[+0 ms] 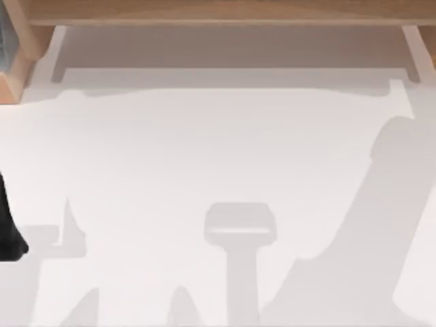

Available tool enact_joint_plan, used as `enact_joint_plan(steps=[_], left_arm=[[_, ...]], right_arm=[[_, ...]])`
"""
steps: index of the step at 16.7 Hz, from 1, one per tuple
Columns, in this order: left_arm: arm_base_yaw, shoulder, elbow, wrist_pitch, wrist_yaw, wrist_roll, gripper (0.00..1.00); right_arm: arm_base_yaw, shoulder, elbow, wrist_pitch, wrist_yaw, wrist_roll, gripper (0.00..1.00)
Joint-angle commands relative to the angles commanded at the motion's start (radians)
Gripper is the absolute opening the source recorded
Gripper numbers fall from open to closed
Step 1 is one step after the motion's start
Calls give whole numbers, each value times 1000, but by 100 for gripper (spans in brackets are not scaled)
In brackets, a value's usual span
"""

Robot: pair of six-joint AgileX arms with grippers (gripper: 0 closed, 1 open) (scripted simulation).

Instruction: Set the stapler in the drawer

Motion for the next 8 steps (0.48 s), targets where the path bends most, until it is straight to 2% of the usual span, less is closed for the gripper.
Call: enact_joint_plan(steps=[2,8], left_arm=[[0,0,0,0,0,0,100],[0,0,0,0,0,0,100]], right_arm=[[0,0,0,0,0,0,98],[0,0,0,0,0,0,100]])
